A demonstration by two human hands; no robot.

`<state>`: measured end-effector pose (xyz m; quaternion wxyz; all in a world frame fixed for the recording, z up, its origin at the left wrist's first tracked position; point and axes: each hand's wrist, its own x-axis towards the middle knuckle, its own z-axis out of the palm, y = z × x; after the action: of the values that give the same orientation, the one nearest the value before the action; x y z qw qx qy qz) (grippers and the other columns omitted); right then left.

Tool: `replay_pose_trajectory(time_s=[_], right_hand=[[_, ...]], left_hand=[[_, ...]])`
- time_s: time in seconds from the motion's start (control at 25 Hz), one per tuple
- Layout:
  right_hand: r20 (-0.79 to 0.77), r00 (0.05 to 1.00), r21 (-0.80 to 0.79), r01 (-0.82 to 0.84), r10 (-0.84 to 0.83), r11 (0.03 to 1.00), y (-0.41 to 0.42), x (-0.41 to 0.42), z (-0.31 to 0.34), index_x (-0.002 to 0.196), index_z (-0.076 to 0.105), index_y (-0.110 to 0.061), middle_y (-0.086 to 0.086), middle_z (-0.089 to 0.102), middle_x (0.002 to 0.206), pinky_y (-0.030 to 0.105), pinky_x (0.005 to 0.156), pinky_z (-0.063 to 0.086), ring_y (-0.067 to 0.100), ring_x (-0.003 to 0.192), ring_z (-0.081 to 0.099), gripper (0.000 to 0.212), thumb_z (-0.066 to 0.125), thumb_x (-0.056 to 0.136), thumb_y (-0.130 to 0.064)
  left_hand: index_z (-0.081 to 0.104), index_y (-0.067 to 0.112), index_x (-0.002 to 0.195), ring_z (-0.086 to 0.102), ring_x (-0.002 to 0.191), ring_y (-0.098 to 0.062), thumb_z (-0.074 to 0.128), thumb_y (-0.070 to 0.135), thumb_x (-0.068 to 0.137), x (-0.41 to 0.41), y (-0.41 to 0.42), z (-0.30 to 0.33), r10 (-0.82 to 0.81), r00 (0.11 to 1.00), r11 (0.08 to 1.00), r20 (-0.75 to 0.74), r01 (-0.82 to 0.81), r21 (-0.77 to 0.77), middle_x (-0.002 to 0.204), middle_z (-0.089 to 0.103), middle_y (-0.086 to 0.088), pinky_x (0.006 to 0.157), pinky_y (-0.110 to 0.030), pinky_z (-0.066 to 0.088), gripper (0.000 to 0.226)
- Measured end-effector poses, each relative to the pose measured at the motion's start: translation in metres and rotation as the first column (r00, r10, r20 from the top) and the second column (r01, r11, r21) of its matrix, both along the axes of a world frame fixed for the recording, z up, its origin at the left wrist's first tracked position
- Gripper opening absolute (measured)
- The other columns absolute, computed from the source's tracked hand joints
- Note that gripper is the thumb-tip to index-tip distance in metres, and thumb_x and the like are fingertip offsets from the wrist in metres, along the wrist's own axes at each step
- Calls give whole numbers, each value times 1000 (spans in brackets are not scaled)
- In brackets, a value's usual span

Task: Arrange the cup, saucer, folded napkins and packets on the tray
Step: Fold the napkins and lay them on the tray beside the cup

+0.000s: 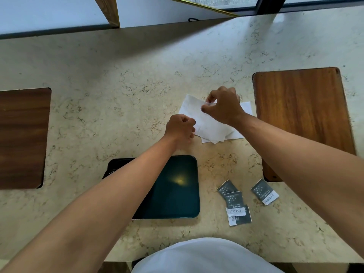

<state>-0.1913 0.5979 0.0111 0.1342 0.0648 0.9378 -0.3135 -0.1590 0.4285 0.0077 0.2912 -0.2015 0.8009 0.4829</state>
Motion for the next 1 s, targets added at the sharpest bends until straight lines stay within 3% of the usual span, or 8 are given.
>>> replay_pose_trajectory(time_s=[0.16,0.28,0.44,0.56,0.76,0.88,1.0], right_hand=[[-39,996,-45,-76,74,996,-8,12,22,86,68,-15,-10,64,79,44,102,44,20,89,64,16,68,87,-30],[-24,995,-101,-96,94,990,-16,25,41,88,68,-13,-7,67,80,40,85,54,20,84,65,14,65,87,-26],[-31,989,-117,-146,143,982,-30,48,63,88,67,-19,-7,68,84,34,71,51,15,82,65,15,62,93,-33],[-21,979,-99,-203,202,974,-42,68,72,96,70,-20,-6,71,94,36,76,56,16,87,67,21,59,96,-39],[-91,966,-94,-251,243,963,-58,106,78,97,75,-20,-12,74,92,34,79,56,13,88,68,35,57,95,-50],[-177,974,-147,-169,143,974,-62,122,80,89,75,-19,-10,73,80,30,68,51,10,75,68,43,54,95,-55],[-215,970,-230,63,-114,971,-58,130,78,89,71,-14,-4,74,86,32,73,52,17,79,68,31,55,100,-38]], left_hand=[[70,-2,105,77,84,-32,56,29,101,0,-1,21,183,964,928,192,-234,290,96,76,-20,71,-37,62,34],[68,-5,109,76,94,-37,56,37,103,5,-5,35,239,935,846,260,-332,416,100,76,-22,81,-44,64,44],[71,-3,104,75,99,-39,58,40,102,16,-10,55,230,945,818,231,-316,481,101,77,-21,89,-48,62,45],[71,-1,102,75,94,-34,62,29,101,30,-16,69,250,942,780,225,-334,530,91,76,-16,90,-49,62,32],[70,-8,113,75,102,-35,56,7,98,61,-36,83,275,938,782,213,-347,518,104,78,-21,84,-42,64,25],[65,-7,115,76,96,-34,54,2,97,76,-49,86,325,924,779,202,-383,496,103,77,-21,84,-44,64,23],[61,-2,105,72,84,-33,57,2,97,87,-64,89,406,891,739,205,-452,500,97,69,-20,74,-45,65,10]])
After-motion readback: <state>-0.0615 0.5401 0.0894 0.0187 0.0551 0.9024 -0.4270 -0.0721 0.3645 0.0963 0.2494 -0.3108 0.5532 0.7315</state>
